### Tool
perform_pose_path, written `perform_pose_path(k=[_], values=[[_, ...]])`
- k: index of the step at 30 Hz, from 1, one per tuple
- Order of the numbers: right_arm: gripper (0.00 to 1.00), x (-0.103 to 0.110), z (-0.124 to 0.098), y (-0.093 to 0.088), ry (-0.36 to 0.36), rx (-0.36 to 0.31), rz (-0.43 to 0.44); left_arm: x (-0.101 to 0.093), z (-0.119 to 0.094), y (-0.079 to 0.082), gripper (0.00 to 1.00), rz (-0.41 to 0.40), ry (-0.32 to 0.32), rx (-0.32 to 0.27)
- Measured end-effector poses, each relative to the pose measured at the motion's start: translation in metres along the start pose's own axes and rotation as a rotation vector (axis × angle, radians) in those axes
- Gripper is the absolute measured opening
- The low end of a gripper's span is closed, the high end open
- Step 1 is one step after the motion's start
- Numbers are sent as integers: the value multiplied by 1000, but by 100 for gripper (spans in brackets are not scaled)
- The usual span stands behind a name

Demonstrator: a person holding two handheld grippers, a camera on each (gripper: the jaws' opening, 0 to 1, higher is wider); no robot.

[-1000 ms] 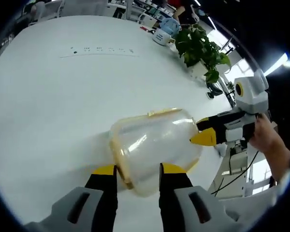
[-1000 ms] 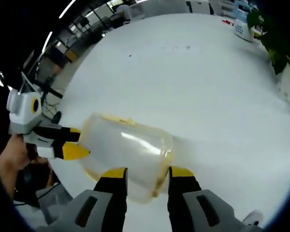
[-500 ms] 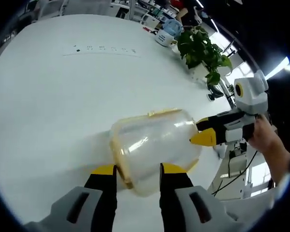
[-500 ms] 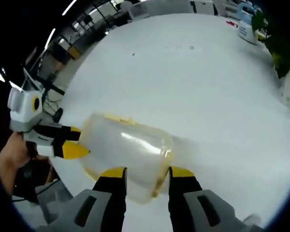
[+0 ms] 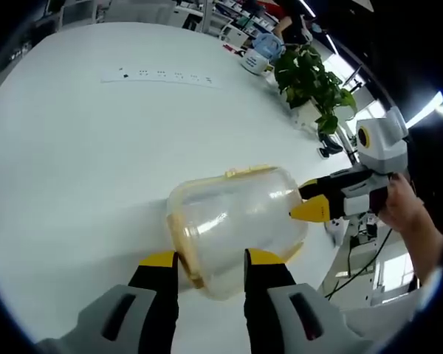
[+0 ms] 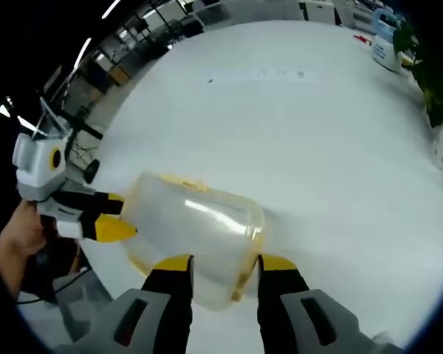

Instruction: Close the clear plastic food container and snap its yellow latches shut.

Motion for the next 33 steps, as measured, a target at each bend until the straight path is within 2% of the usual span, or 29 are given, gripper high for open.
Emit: perform_pose_path(k=[5,6,8,9,15,19,22,29,33], values=[[33,0,-1,-1,0,-12,5,0,0,1,35,0,-11,2],[34,0,0,-1,1,-24,-23,1,0,1,35,-8,-22,2],[35,0,0,-2,11,-30,-20,0,0,2,36,41,-22,8],[36,1,0,-2,19,-34,-25,0,-1,1,37,40,-22,20],[36,3,0,-2,31,-27,-50,1,-1,1,38,31,-31,17],[34,2,-3,-2,20,-24,-95,0,-3,-2,40,67,-30,30],[34,2,-5,-2,25,-17,-101,-1,-5,-2,41,50,-48,32],[35,1,-8,-3,5,-6,-154,1,-12,0,42,89,-26,29],[35,3,-11,-4,4,8,-183,-1,-16,1,42,160,-26,34]])
Point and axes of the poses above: the point that each gripper's makers call its tool centre point, and the gripper's own axes: z roughly forward along the fingers, x roughly to its left, y roughly out of its top, the point moved 2 cm from there along -z, roughly backward along the fingers, and after that the axes turned 7 degrees about x, right-handed, at the moved point
